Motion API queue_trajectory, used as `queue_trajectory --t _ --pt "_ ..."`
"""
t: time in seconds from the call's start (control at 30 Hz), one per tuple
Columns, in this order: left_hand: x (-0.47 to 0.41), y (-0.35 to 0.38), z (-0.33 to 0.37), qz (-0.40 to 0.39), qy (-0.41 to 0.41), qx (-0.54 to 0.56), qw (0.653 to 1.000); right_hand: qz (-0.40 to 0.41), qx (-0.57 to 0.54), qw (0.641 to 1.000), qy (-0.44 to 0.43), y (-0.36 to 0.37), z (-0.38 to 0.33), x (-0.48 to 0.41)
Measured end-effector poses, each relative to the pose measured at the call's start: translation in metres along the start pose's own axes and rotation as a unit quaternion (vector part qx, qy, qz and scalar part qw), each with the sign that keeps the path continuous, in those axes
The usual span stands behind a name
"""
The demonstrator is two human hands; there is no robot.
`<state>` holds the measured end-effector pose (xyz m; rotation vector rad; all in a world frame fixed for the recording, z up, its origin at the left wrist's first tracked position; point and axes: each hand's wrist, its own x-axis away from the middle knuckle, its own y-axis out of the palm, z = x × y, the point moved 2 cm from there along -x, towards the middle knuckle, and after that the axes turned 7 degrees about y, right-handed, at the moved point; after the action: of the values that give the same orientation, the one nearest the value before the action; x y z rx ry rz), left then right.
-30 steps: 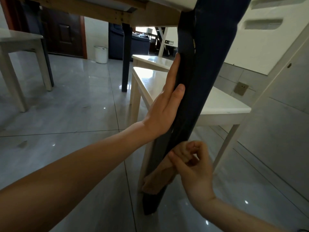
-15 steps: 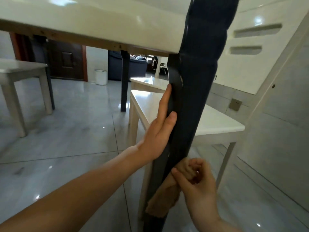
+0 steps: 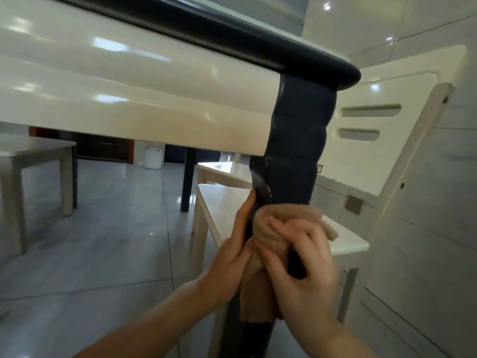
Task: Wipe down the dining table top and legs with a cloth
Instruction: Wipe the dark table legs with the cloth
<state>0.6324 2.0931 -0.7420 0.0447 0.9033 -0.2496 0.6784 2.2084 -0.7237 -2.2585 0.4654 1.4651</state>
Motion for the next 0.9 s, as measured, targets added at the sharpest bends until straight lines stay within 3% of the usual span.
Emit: queue_trajectory --t 0.1,0.2,0.27,0.33,0.47,0.6,0.67,0.8,0.83,0.9 --pt "0.001 -0.009 -0.002 -0.030 -0.016 -0.031 0.999 -0.036 -0.014 0.998 0.056 -0.008 0.029 0.037" --pt "-0.003 -0.009 -0.004 -0.035 -0.019 -0.025 0.999 -0.084 -0.072 0.955 0.277 -0.011 0.055 0.095" --pt "-0.003 -0.009 -0.006 -0.035 0.007 -0.040 0.999 -0.085 -0.106 0.929 0.344 -0.011 0.055 0.104" --pt "-0.003 -0.009 -0.008 -0.031 0.014 -0.046 0.998 -0.055 -0.140 0.933 0.328 -0.016 0.041 0.076" --pt "-0.007 -0.007 -0.009 -0.030 -0.006 -0.059 0.998 0.041 -0.148 0.964 0.219 -0.019 0.008 -0.001" --pt "-0.008 -0.008 -0.012 -0.047 0.008 -0.053 0.997 0.106 -0.139 0.958 0.229 0.012 0.015 0.051" --pt "-0.008 -0.010 -0.010 -0.048 0.012 -0.048 0.998 0.135 -0.113 0.924 0.339 0.027 0.036 0.121" --pt "-0.007 -0.009 -0.008 -0.063 0.019 -0.037 0.997 0.130 -0.052 0.811 0.568 0.041 0.068 0.240" --pt "-0.007 -0.010 -0.009 -0.065 0.021 -0.040 0.997 0.142 -0.061 0.793 0.590 0.042 0.069 0.245" --pt "-0.008 -0.010 -0.010 -0.066 0.022 -0.044 0.997 0.182 -0.070 0.811 0.552 0.043 0.059 0.220"
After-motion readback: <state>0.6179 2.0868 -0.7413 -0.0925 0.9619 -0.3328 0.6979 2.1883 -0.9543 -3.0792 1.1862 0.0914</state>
